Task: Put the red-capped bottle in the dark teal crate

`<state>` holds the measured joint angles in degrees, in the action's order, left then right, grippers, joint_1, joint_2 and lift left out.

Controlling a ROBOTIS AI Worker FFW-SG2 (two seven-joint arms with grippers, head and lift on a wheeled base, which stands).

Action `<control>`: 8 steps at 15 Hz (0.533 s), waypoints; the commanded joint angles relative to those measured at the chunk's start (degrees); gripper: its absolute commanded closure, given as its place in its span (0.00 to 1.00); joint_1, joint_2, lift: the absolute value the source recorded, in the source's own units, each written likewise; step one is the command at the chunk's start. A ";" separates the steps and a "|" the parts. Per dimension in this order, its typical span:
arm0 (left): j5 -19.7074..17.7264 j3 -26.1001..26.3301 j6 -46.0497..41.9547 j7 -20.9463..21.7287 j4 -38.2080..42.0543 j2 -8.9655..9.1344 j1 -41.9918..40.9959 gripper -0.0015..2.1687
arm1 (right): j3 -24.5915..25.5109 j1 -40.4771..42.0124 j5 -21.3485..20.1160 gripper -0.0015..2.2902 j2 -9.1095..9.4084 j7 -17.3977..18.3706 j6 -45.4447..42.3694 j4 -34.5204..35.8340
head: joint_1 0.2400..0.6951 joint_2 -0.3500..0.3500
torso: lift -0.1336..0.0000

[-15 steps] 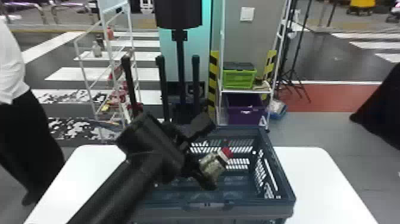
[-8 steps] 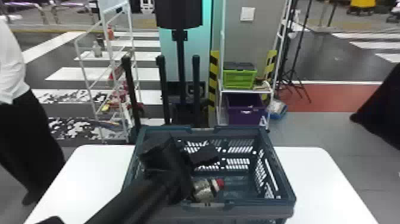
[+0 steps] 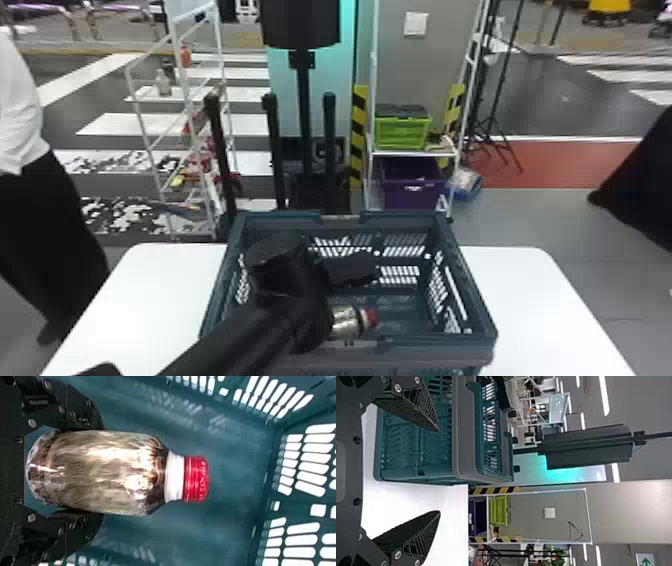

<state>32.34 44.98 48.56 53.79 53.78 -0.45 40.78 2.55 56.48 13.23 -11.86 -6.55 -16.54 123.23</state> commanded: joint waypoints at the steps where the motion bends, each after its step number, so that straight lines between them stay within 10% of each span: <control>1: -0.08 -0.25 2.03 -1.49 2.91 -0.43 -0.71 0.01 | 0.17 0.12 0.13 0.07 0.00 0.05 -0.54 0.08 | 0.57 0.50 | 1.00; 8: -1.40 -13.43 14.86 -6.32 32.27 -6.32 -8.44 0.01 | 0.52 -0.06 0.57 0.07 -0.09 0.05 -0.37 -0.18 | 0.57 0.50 | 1.00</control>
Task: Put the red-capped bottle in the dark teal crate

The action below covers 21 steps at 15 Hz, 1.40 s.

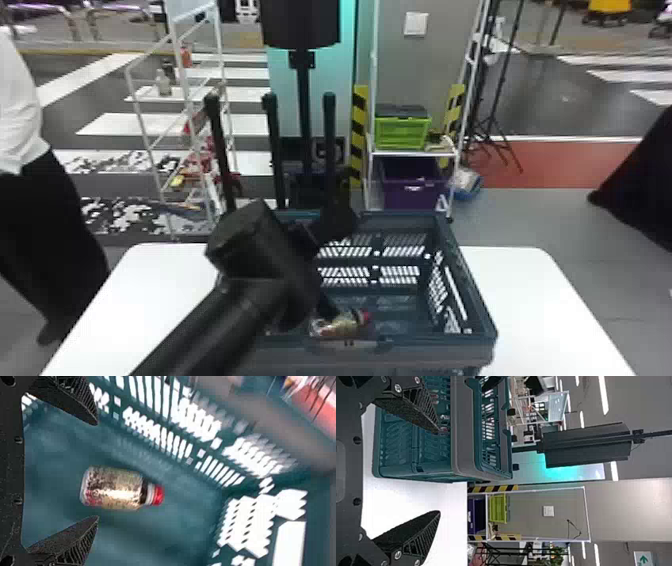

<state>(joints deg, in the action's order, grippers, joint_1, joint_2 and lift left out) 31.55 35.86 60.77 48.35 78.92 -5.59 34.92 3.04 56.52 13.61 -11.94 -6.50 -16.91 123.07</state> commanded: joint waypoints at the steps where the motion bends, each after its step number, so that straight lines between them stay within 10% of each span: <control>1: -2.45 -8.52 3.88 -2.39 12.66 -1.44 -5.13 0.01 | 0.12 -0.27 0.27 0.07 -0.02 0.00 0.18 -0.11 | 0.57 0.50 | 1.00; 8: -23.90 -35.86 -1.92 -23.83 52.13 -5.66 -34.13 0.02 | 1.53 -0.18 1.42 0.07 -0.37 0.00 0.35 -0.03 | 0.57 0.50 | 1.00; 11: -30.14 -44.21 -14.05 -31.83 61.71 0.05 -52.15 0.03 | 1.53 -0.70 1.50 0.07 -0.37 0.00 0.53 -0.03 | 0.57 0.50 | 1.00; 13: -36.38 -47.90 -31.10 -35.52 61.53 1.90 -64.10 0.03 | 1.53 -0.97 1.42 0.07 -0.46 0.00 0.88 0.15 | 0.57 0.50 | 1.00; 17: -35.85 -47.46 -63.62 -42.99 53.62 5.68 -80.54 0.03 | 1.44 -1.41 1.42 0.07 -0.63 0.00 1.23 0.24 | 0.57 0.50 | 1.00; 21: -33.22 -42.80 -85.95 -46.68 41.49 5.74 -86.08 0.04 | 0.56 -2.02 1.06 0.07 -1.07 0.00 1.76 0.33 | 0.57 0.50 | 1.00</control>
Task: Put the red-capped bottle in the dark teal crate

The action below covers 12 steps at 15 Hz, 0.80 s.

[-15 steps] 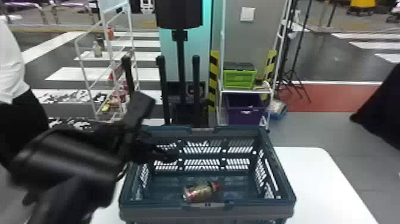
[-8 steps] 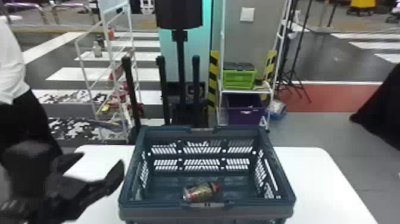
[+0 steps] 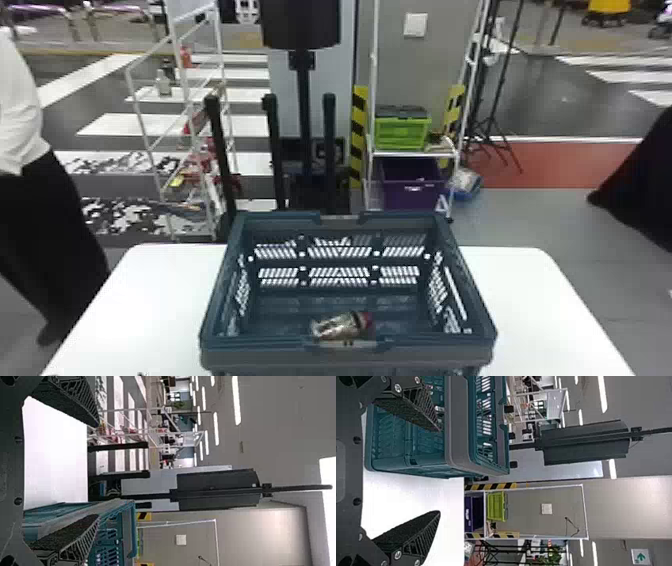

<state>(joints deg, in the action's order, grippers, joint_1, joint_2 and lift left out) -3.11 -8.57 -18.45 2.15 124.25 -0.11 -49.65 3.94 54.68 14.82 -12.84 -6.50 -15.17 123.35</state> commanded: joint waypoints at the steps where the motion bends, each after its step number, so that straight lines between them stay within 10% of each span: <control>1: 4.43 3.12 -9.01 -2.59 -6.39 0.26 -2.20 0.04 | -0.33 -0.19 -0.23 0.07 -0.26 0.00 0.02 0.05 | 0.57 0.50 | 1.00; 12: 7.16 8.21 -16.57 -6.46 -17.55 0.26 -2.64 0.04 | -1.56 -1.16 0.03 0.07 -1.40 0.00 0.19 -0.83 | 0.57 0.50 | 1.00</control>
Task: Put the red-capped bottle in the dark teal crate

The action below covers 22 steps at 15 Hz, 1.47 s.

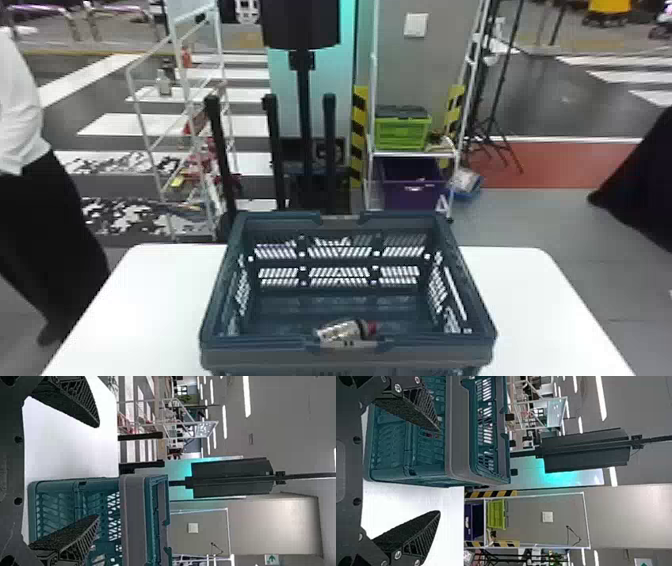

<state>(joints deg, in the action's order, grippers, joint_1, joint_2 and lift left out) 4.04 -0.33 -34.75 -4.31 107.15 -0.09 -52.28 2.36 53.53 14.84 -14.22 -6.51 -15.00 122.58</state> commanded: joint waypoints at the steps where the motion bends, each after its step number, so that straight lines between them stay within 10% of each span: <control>1: 0.00 -0.02 -0.27 0.09 -0.63 0.24 -0.01 0.04 | 0.01 0.09 0.01 0.07 -0.19 0.00 0.02 -0.06 | 0.57 0.50 | 1.00; 22: -1.23 -0.46 -0.45 0.88 -0.01 0.24 -0.10 0.04 | -0.25 1.93 -0.60 0.07 -0.89 -0.08 -0.33 0.91 | 0.57 0.50 | 1.00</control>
<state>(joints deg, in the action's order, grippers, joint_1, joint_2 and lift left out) 2.80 -0.79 -34.96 -3.43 107.14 -0.09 -52.33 2.05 55.34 14.27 -15.03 -6.58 -15.31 123.39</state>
